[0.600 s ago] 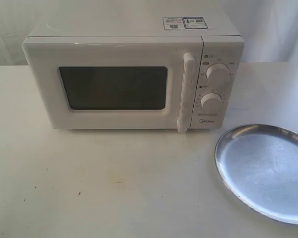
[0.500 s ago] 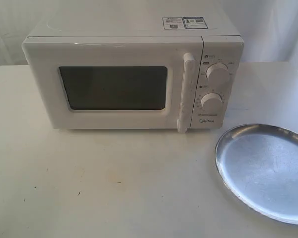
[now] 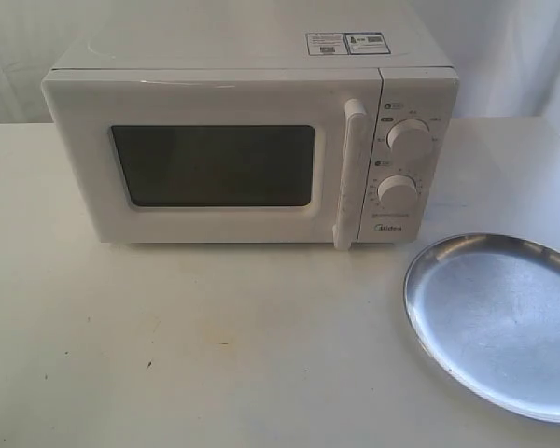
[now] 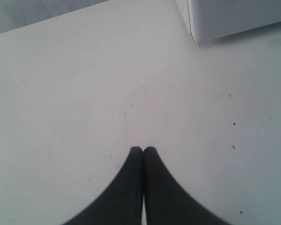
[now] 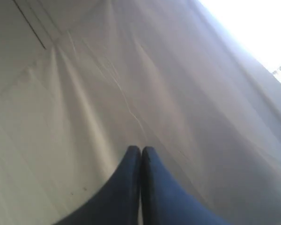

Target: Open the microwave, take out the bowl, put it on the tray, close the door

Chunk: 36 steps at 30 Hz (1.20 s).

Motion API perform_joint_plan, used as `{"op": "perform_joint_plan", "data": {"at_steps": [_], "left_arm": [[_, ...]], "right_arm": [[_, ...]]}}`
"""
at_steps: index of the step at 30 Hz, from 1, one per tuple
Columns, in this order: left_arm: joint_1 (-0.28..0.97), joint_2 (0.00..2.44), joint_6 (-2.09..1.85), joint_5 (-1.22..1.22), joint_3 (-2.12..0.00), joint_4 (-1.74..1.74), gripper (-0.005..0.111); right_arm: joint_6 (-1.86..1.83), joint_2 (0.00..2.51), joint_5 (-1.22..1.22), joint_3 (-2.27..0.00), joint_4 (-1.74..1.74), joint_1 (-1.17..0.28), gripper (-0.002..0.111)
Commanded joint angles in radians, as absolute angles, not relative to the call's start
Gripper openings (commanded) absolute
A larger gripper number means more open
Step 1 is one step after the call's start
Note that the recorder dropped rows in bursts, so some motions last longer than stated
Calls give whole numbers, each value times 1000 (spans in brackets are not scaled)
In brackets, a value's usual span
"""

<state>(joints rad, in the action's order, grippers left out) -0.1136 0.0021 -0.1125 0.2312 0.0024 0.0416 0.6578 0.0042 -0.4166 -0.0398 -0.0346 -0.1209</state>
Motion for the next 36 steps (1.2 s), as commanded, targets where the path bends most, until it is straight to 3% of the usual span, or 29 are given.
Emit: {"op": "perform_joint_plan", "data": {"at_steps": [1,9,20,36], "left_arm": [[-108,0,-109,232,0,33,0],[-108,0,-109,232,0,33,0],[-108,0,-109,232,0,33,0],[-108,0,-109,232,0,33,0]], "right_arm": [[787,71,-503,-185,233,-119,0],[1185,631,-796,-448,1160,-119,0],[747,1333,-1214,-467,1273,-119,0],[546,1762,-1178,-722,1410,-88,0]]}}
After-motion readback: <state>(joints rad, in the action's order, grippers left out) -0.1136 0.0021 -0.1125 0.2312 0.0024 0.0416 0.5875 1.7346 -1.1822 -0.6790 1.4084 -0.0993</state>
